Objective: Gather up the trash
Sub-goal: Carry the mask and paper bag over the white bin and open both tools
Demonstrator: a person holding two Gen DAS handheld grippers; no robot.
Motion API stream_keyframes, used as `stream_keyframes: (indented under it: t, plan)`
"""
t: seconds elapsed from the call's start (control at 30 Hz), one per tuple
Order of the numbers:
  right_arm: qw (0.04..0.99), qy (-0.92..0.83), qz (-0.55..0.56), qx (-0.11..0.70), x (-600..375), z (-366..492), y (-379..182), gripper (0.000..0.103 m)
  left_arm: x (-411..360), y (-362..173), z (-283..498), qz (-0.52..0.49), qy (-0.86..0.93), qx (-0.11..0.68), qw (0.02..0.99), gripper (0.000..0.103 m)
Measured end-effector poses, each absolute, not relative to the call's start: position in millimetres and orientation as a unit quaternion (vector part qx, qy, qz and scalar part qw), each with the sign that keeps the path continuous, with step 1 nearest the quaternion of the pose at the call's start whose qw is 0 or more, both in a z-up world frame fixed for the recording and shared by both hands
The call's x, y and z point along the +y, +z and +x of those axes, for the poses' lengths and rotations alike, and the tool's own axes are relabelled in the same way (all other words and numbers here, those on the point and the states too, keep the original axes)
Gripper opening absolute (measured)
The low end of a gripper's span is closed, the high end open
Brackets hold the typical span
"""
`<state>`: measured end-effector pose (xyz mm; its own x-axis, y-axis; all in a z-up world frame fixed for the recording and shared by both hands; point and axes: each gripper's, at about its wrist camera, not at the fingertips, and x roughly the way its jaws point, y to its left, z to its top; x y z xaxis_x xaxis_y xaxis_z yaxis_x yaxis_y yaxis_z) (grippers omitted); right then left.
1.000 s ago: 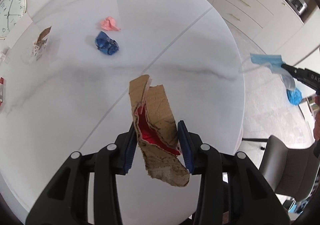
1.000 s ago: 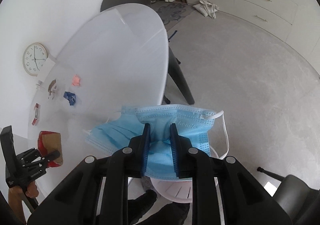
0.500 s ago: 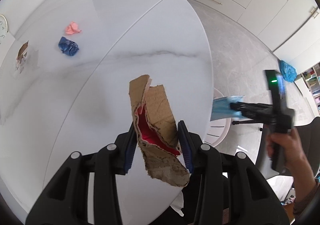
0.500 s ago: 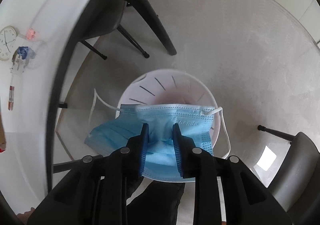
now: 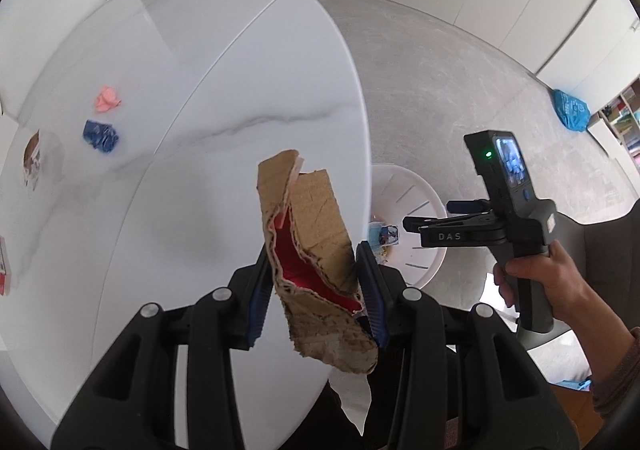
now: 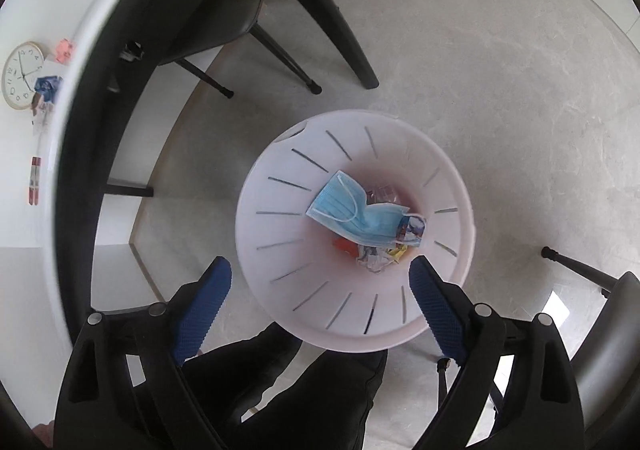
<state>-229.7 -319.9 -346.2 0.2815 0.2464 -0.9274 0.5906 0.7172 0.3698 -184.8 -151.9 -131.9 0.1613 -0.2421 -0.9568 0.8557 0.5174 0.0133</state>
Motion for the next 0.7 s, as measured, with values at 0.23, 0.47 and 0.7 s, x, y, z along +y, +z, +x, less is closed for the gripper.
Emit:
stream_keyframes:
  t: [0.23, 0.47, 0.7]
  plan:
    - [0.741, -0.178, 0.369, 0.532, -357, -283, -281, 0.095, -201, -140, -227, 0.338, -0.427, 0.499, 0.675, 0.041]
    - [0.748, -0.207, 0.378, 0.504, -393, -322, -250, 0.095, -242, -186, -255, 0.371, -0.422, 0.525, 0.639, 0.061]
    - [0.747, -0.208, 0.381, 0.503, -403, -333, -249, 0.095, -249, -194, -269, 0.381, -0.41, 0.524, 0.642, 0.088]
